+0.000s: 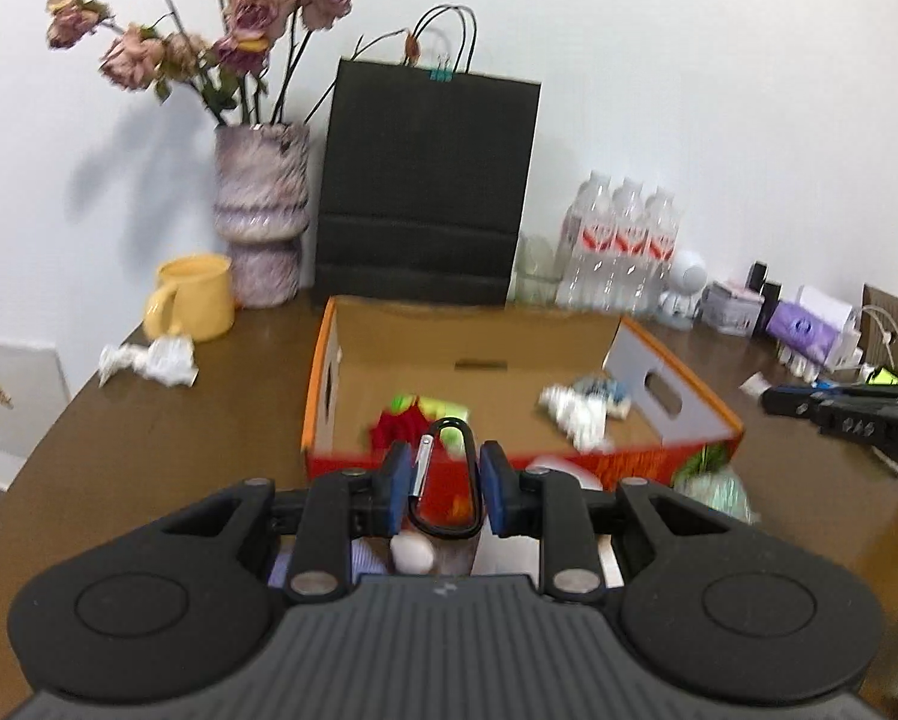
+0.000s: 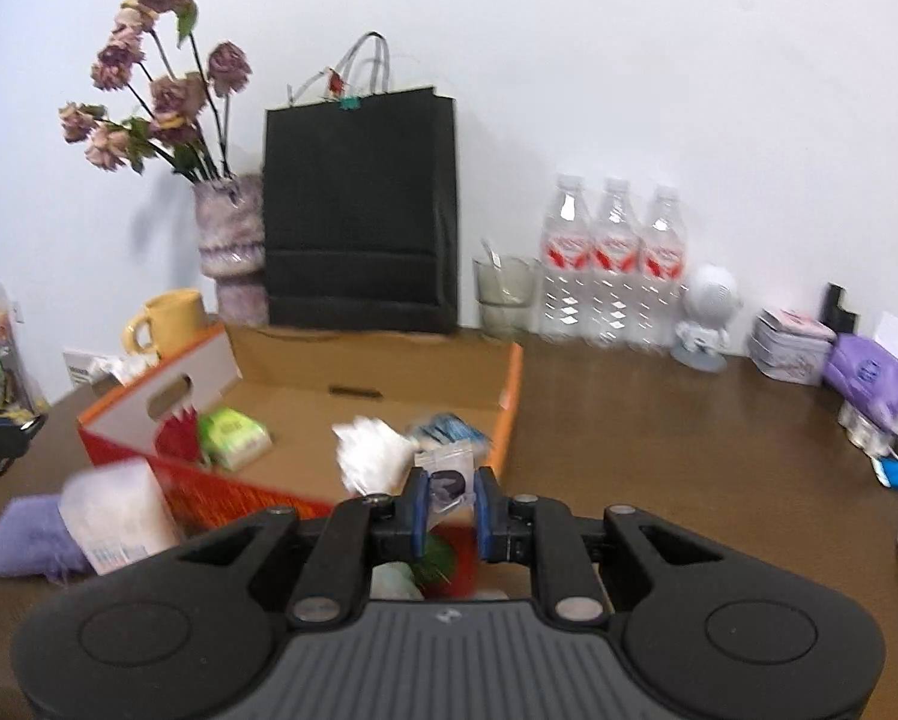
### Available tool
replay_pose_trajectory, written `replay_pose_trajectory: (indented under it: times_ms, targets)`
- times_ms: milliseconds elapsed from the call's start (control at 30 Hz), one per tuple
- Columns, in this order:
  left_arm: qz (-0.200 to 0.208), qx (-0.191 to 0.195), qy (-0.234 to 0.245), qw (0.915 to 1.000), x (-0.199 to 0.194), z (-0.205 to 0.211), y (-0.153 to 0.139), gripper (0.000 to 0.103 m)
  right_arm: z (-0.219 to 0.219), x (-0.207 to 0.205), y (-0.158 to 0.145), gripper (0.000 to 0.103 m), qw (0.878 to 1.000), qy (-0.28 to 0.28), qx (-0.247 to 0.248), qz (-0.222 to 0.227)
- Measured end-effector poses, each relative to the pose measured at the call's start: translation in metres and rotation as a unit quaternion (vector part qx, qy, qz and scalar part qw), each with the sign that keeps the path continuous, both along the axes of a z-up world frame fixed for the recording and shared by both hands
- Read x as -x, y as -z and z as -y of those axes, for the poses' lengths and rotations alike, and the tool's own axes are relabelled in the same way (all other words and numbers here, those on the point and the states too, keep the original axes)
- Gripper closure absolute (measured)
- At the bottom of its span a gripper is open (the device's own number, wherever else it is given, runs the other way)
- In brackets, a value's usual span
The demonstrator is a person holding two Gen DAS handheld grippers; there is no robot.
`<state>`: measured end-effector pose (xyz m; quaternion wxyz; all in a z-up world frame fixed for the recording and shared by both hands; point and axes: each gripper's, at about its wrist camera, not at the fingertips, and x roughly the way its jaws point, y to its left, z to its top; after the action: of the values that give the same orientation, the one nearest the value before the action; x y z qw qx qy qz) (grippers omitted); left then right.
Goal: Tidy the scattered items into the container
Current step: 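Carry the carabiner and scrap into the box and release both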
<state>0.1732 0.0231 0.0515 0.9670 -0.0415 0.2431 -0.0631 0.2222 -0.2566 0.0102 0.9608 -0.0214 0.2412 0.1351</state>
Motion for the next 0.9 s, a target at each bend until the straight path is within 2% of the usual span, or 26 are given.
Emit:
replay_pose_trajectory:
  times_ms: [233,400,533,700,867,900]
  targets:
    - [-0.006,0.025,0.023,0.9994,-0.06,0.01,-0.002,0.078,-0.043,-0.047,0.001,0.088,0.999,-0.023,-0.012,-0.023]
    - [-0.031,0.057,0.035,0.9973,-0.102,0.025,0.021,0.078,-0.072,-0.08,0.02,0.088,0.998,-0.035,-0.027,-0.049]
    - [-0.06,0.065,0.041,0.9953,-0.13,0.027,0.038,0.078,-0.087,-0.098,0.035,0.088,0.997,-0.039,-0.02,-0.066]
    - [-0.089,0.06,0.041,0.9934,-0.145,0.023,0.055,0.078,-0.096,-0.107,0.051,0.088,0.995,-0.046,0.001,-0.09]
    - [-0.097,0.066,0.051,0.9918,-0.146,0.022,0.057,0.077,-0.096,-0.108,0.053,0.085,0.994,-0.049,-0.001,-0.102]
    - [-0.096,0.065,0.053,0.9919,-0.145,0.022,0.056,0.073,-0.095,-0.107,0.052,0.082,0.994,-0.048,0.0,-0.102]
